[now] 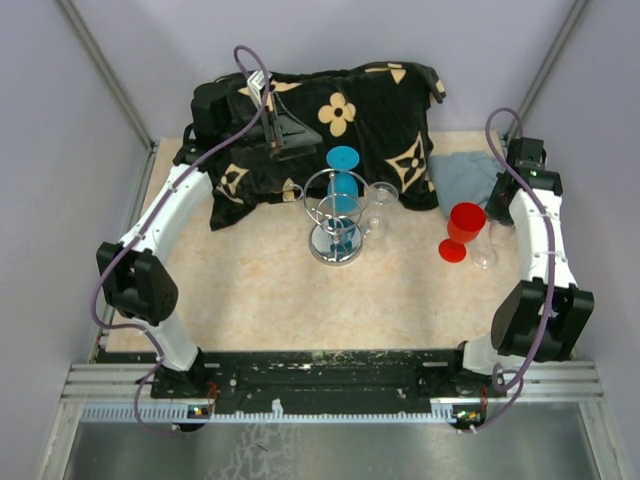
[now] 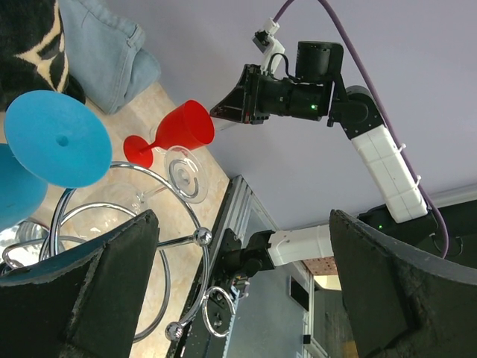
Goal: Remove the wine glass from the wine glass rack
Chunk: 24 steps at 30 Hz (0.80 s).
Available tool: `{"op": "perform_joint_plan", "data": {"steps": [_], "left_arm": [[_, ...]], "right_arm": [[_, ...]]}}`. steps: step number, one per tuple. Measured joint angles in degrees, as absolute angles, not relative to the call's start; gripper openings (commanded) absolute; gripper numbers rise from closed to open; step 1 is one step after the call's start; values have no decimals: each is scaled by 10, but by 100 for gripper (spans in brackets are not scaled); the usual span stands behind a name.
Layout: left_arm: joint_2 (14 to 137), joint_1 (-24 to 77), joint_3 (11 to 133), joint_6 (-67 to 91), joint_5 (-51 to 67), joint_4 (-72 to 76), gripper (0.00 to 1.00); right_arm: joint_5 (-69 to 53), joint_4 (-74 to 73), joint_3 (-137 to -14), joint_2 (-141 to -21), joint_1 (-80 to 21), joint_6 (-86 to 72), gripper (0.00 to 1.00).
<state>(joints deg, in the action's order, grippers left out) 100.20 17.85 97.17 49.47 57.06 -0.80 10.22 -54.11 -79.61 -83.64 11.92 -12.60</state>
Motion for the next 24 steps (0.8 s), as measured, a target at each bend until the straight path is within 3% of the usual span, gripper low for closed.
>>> {"op": "perform_joint_plan", "data": {"steps": [5, 10, 16, 24], "left_arm": [[996, 178, 961, 495, 571, -8, 100], [993, 178, 955, 494, 571, -8, 100], [993, 178, 955, 493, 571, -8, 100], [993, 178, 954, 485, 571, -9, 100]], "right_arm": [[98, -545, -800, -838, 119, -131, 35], [92, -559, -819, -838, 119, -132, 53], [90, -582, -864, -833, 120, -131, 59], [102, -635, -958, -811, 122, -130, 60]]}}
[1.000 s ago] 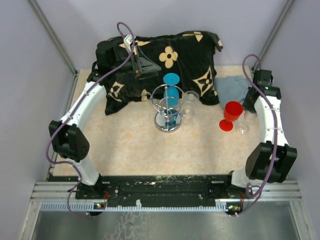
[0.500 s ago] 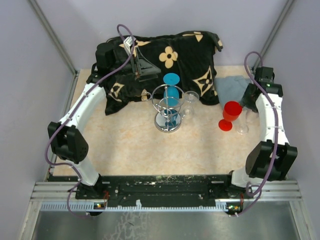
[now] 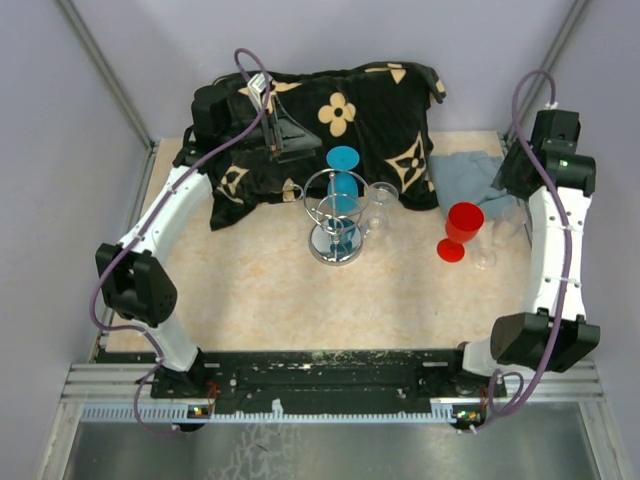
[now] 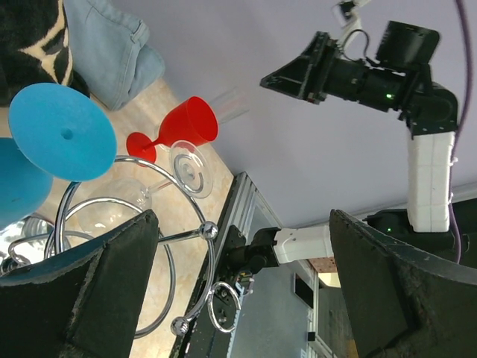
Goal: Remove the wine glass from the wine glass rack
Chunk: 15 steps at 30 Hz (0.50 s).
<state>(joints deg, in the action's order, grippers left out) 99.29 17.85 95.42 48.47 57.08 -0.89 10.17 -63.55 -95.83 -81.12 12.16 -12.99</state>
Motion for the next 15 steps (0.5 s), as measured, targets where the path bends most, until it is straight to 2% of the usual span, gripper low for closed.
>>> {"op": "perform_joint_plan", "data": {"steps": [10, 15], "left_arm": [[1081, 172, 1007, 510, 573, -2, 100], [1134, 160, 1022, 540, 573, -1, 91]], "right_arm": [[78, -679, -1060, -748, 122, -134, 60], [56, -698, -1060, -724, 122, -138, 60]]}}
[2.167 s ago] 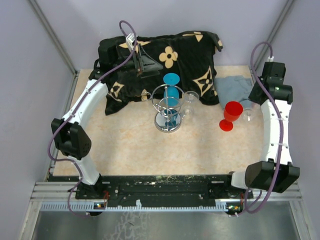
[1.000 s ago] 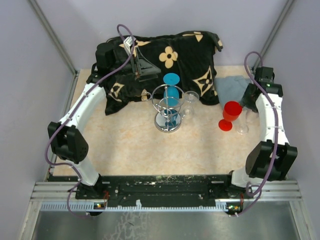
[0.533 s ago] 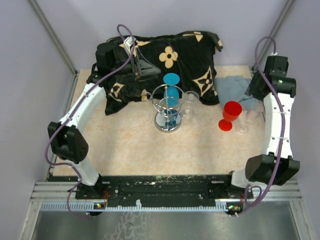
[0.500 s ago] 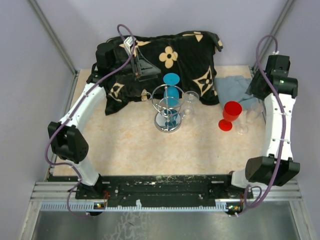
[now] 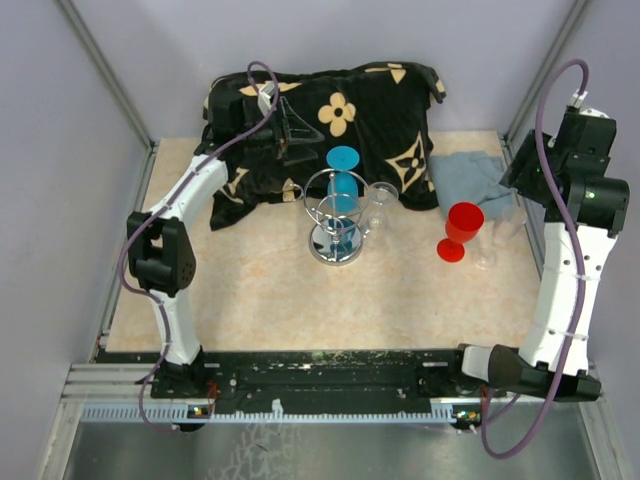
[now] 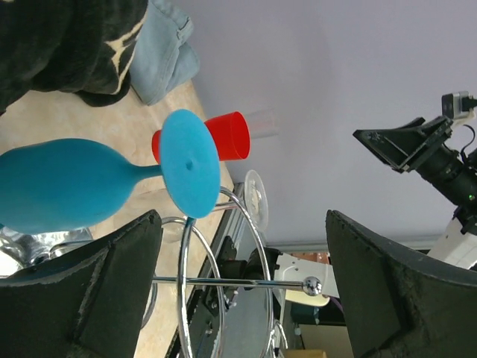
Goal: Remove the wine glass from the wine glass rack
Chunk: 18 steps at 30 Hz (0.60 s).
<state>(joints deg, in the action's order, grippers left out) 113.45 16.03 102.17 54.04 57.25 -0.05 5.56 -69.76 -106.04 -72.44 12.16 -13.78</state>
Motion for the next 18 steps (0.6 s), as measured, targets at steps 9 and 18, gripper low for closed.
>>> {"op": "perform_joint_plan", "data": {"steps": [9, 18], "left_arm": [[1152, 156, 1030, 567, 574, 11, 82], [1166, 156, 1027, 583, 577, 27, 73]], "right_arm": [[13, -704, -1060, -717, 122, -145, 90], [-70, -689, -1038, -705, 122, -153, 92]]}}
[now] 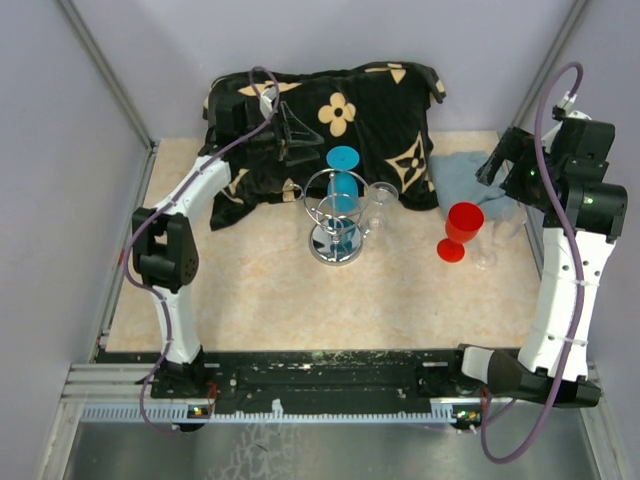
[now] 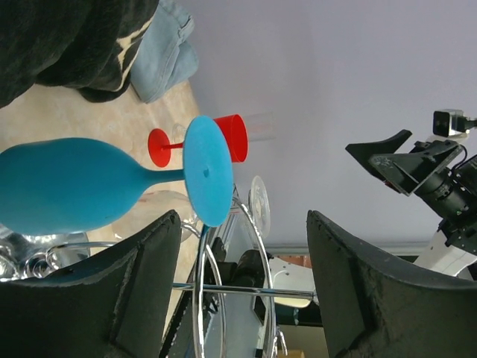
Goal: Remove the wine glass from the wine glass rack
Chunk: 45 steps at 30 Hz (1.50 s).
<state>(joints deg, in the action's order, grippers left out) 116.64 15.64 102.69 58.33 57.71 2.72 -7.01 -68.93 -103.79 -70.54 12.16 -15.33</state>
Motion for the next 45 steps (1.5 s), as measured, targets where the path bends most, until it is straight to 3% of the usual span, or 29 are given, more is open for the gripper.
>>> {"op": "perform_joint_plan", "data": {"steps": [12, 28, 36, 45], "left_arm": [[1187, 158, 1015, 585, 577, 27, 72], [1193, 174, 1014, 580, 577, 26, 63], [1203, 186, 1014, 576, 577, 26, 48], [1206, 186, 1014, 572, 577, 26, 42]], "right_arm": [[-104, -684, -1035, -693, 122, -157, 94], [-104, -682, -1023, -679, 122, -156, 95], [-104, -683, -1012, -671, 122, -155, 95], [-104, -683, -1011, -669, 122, -155, 96]]}}
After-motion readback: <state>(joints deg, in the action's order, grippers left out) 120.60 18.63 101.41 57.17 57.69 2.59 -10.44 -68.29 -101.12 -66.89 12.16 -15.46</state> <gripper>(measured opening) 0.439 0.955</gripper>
